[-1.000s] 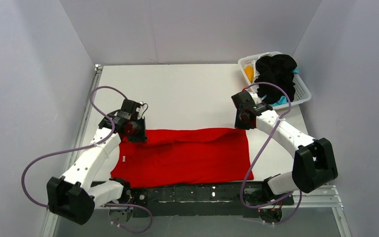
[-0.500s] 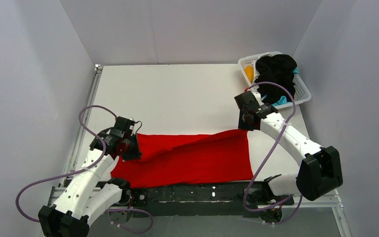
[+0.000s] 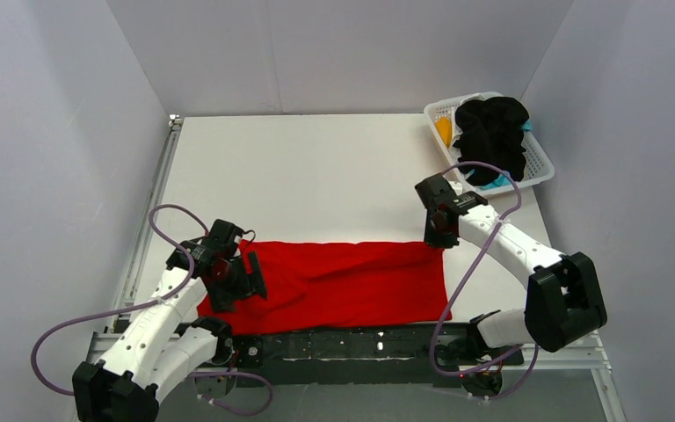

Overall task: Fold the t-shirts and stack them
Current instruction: Fold the other side of the tshirt into a rectangle

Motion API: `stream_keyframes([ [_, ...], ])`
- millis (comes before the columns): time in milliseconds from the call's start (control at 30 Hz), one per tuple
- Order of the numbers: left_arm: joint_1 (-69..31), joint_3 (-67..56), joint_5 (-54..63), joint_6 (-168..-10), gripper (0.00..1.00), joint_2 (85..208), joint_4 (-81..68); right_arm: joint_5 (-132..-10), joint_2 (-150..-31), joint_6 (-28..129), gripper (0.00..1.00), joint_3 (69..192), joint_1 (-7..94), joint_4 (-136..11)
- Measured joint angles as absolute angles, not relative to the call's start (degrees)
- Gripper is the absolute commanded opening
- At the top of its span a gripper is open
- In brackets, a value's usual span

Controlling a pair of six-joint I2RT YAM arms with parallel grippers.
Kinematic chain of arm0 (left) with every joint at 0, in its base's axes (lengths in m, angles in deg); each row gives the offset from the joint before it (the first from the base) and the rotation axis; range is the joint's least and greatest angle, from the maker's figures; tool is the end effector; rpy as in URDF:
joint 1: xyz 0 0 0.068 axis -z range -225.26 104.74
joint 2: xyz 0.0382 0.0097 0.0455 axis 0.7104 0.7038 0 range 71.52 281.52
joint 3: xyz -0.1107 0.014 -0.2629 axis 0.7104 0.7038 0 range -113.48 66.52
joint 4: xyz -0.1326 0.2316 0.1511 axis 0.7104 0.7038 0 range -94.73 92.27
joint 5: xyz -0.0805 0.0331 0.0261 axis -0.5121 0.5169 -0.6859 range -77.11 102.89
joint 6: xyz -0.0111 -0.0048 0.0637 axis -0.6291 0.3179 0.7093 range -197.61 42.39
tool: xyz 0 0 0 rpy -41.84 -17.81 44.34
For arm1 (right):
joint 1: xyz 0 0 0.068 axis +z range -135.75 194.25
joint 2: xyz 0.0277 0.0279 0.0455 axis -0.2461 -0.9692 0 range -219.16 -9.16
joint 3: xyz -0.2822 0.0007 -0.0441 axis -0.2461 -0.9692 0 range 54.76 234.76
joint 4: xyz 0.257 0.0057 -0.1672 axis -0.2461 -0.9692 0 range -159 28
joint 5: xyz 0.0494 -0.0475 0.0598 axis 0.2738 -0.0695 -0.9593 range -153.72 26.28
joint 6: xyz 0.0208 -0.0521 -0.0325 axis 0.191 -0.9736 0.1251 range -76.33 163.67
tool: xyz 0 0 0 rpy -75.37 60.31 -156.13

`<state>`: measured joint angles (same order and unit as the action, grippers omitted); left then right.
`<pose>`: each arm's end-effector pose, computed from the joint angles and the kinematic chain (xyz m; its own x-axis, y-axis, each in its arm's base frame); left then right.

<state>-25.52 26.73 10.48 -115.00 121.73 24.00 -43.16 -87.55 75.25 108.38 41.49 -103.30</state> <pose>0.2233 -0.0823 0.2539 -0.6957 -0.3948 -0.6000 -0.0682 0.8679 -0.4920 0.2789 0.1236 0.2059 -0.8504 0.1136 -0.5137 0.1683 0.9838 -0.0611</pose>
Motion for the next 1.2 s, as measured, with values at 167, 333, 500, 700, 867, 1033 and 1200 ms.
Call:
stream_keyframes([
  [167, -25.43, 25.25, 5.21, -116.24, 0.98, 115.33, 30.56, -43.43, -82.42, 78.31, 0.78, 105.41, 41.49, -108.75],
  [333, -25.41, 17.12, 0.80, -115.94, 0.98, 124.27, 29.18, -52.71, -68.01, 79.62, 0.80, 103.62, 41.41, -106.21],
  [500, -25.41, 17.12, -1.52, -115.78, 0.98, 149.75, 13.58, -67.12, -85.41, 79.49, 0.78, 104.32, 41.38, -92.75],
  [700, -25.12, 20.70, -5.24, -115.72, 0.98, 153.56, 7.89, -68.93, -88.67, 79.57, 0.77, 104.01, 41.38, -90.58],
  [867, -23.59, 24.31, -8.10, -115.06, 0.98, 153.71, 6.23, -69.11, -88.19, 79.73, 0.77, 103.07, 41.38, -89.34],
  [1033, -20.97, 26.97, -11.77, -114.95, 0.98, 149.40, 6.06, -69.09, -87.44, 79.88, 0.77, 101.59, 41.38, -88.92],
  [1200, -17.04, 28.42, -15.05, -115.00, 0.98, 141.21, 8.46, -69.04, -87.40, 79.92, 0.77, 100.67, 41.38, -88.92],
])
